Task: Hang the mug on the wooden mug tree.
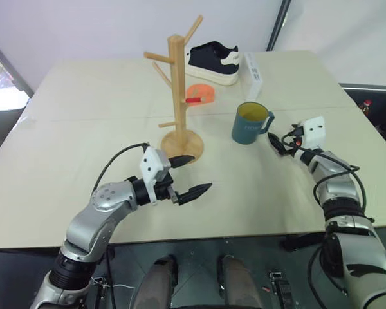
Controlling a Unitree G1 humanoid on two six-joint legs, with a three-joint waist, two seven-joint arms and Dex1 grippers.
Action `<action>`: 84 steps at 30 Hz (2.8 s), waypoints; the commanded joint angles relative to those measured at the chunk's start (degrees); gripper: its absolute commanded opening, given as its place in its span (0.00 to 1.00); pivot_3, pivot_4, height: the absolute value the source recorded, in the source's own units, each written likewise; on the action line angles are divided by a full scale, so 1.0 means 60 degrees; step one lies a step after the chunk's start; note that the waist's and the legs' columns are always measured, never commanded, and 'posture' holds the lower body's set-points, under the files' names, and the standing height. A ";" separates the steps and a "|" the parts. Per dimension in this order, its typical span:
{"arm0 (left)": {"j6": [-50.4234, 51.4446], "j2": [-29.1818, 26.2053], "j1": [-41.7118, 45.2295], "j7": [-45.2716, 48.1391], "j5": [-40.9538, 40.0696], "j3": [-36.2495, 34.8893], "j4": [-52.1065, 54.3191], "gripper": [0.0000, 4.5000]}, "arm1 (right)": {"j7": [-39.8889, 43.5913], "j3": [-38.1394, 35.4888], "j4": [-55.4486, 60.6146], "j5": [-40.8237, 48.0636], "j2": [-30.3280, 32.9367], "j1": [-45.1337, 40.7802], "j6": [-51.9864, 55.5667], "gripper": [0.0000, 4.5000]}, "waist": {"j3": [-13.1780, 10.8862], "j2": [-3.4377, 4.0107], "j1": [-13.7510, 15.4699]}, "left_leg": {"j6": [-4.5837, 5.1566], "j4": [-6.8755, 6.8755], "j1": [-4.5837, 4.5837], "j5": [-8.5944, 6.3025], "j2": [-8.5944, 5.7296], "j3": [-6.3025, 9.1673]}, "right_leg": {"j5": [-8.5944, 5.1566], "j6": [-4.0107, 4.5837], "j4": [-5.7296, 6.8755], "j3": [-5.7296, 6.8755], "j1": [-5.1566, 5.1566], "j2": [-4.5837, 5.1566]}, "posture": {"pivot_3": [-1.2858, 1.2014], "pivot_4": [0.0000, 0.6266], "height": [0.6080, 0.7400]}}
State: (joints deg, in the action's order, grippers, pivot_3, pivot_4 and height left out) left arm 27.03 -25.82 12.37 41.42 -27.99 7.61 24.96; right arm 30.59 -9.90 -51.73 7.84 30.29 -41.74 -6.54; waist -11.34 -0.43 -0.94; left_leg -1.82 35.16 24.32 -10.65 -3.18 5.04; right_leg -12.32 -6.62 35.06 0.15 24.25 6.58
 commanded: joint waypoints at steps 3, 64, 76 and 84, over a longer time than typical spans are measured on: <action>-0.0104 -0.0062 -0.0046 -0.0062 -0.0038 -0.0217 0.0356 1.00 | -0.0103 0.0017 -0.0945 -0.0171 -0.0095 -0.0881 -0.0624 0.99 | 0.0000 0.0000 -0.0006 | 0.0000 -0.0001 -0.0001 0.0000 0.0000 0.0001 | 0.0000 0.0000 0.0002 0.0000 0.0000 0.0000 | 0.52 0.24 1.00; -0.1208 -0.1355 -0.0667 0.0850 -0.1272 -0.3557 -0.0693 1.00 | 0.3657 0.3496 0.9176 -0.1220 0.0950 -0.2088 0.3985 0.00 | -0.0004 0.0002 0.0015 | -0.0004 -0.0007 0.0012 -0.0003 0.0006 -0.0001 | -0.0002 -0.0003 0.0015 -0.0005 0.0034 0.0015 | 0.52 0.24 1.00; -0.1038 -0.1429 -0.0482 0.0786 -0.1681 -0.3619 -0.0547 1.00 | 0.3626 0.4098 0.8032 -0.1779 0.0456 -0.2884 0.3883 0.00 | -0.0004 0.0002 0.0012 | -0.0004 -0.0008 0.0012 -0.0002 0.0002 -0.0001 | -0.0001 -0.0003 0.0017 -0.0004 0.0035 0.0009 | 0.52 0.24 1.00; -0.1041 -0.1422 -0.0519 0.0724 -0.1641 -0.3594 -0.0480 1.00 | 0.3656 0.4233 0.7634 -0.2016 0.0264 -0.3012 0.3814 0.07 | -0.0004 0.0002 0.0013 | -0.0004 -0.0008 0.0011 -0.0002 0.0000 -0.0001 | 0.0000 -0.0004 0.0017 -0.0004 0.0035 0.0008 | 0.52 0.24 1.00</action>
State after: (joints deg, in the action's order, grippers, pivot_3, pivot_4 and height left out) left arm 20.98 -33.67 8.79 45.95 -37.00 -12.61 20.07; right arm 52.68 16.60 -6.82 -3.92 32.24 -57.83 17.07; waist -11.37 -0.42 -0.86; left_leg -1.84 35.11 24.39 -10.66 -3.18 5.03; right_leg -12.32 -6.64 35.17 0.13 24.46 6.62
